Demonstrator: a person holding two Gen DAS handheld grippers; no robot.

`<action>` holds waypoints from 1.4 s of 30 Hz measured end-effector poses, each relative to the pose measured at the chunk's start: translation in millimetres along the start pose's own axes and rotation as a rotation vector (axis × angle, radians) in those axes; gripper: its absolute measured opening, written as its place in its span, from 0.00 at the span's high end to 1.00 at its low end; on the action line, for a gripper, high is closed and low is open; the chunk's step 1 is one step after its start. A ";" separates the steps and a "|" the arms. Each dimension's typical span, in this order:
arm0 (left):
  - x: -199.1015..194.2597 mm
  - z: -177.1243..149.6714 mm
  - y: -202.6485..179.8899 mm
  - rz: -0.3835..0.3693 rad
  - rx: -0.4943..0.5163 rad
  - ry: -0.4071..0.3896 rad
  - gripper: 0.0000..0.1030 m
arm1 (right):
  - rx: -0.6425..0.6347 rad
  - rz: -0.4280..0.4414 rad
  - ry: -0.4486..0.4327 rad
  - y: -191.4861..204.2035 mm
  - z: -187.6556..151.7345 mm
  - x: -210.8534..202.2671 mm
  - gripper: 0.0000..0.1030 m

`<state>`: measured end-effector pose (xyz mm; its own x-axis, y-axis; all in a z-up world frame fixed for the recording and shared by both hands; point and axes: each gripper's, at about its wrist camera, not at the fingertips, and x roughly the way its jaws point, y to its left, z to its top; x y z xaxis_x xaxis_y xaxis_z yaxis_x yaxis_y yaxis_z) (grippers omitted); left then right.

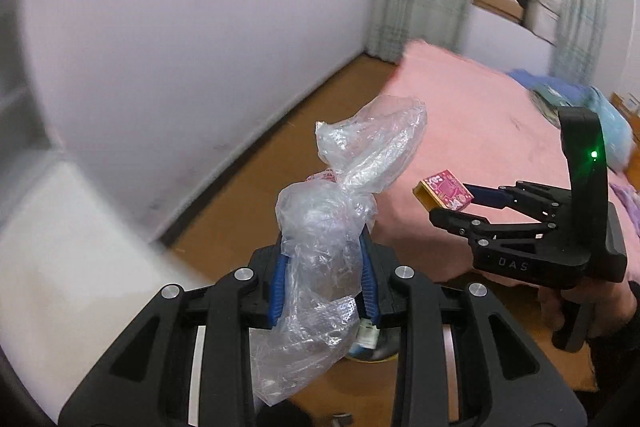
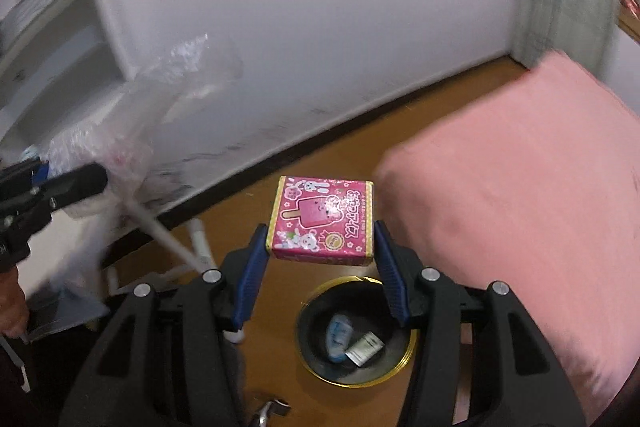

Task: Collect trash
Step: 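Carry the plastic bag and pink box with both tools over the bin, then open both tools to drop the plastic bag and pink box into the bin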

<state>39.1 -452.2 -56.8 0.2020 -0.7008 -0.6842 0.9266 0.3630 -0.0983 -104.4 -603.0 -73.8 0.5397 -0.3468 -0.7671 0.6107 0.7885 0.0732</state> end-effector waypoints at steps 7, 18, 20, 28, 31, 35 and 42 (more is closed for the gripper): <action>116.0 -25.1 -30.4 -0.047 0.017 0.124 0.71 | 0.118 -0.045 0.103 -67.1 -57.3 67.9 0.50; 270.9 -118.1 -42.4 -0.042 -0.038 0.373 0.71 | 0.172 -0.047 0.321 -88.4 -155.2 190.0 0.50; 286.4 -134.4 -44.9 -0.029 -0.007 0.399 0.71 | 0.175 -0.048 0.355 -88.1 -166.7 205.4 0.50; 304.1 -153.1 -42.1 -0.010 0.041 0.444 0.71 | 0.195 -0.054 0.402 -85.7 -178.5 215.7 0.50; 305.4 -154.0 -41.3 -0.011 0.041 0.448 0.71 | 0.196 -0.054 0.404 -89.3 -181.0 220.2 0.50; 302.1 -155.2 -43.8 -0.015 0.035 0.446 0.70 | 0.192 -0.053 0.403 -91.1 -178.5 219.1 0.50; 302.0 -156.2 -47.8 -0.026 0.041 0.449 0.65 | 0.192 -0.039 0.416 -92.2 -177.3 220.3 0.45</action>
<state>6.2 -585.3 -371.6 0.0294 -0.3700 -0.9286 0.9432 0.3178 -0.0968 -144.5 -662.0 -362.5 0.2593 -0.1098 -0.9595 0.7435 0.6568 0.1258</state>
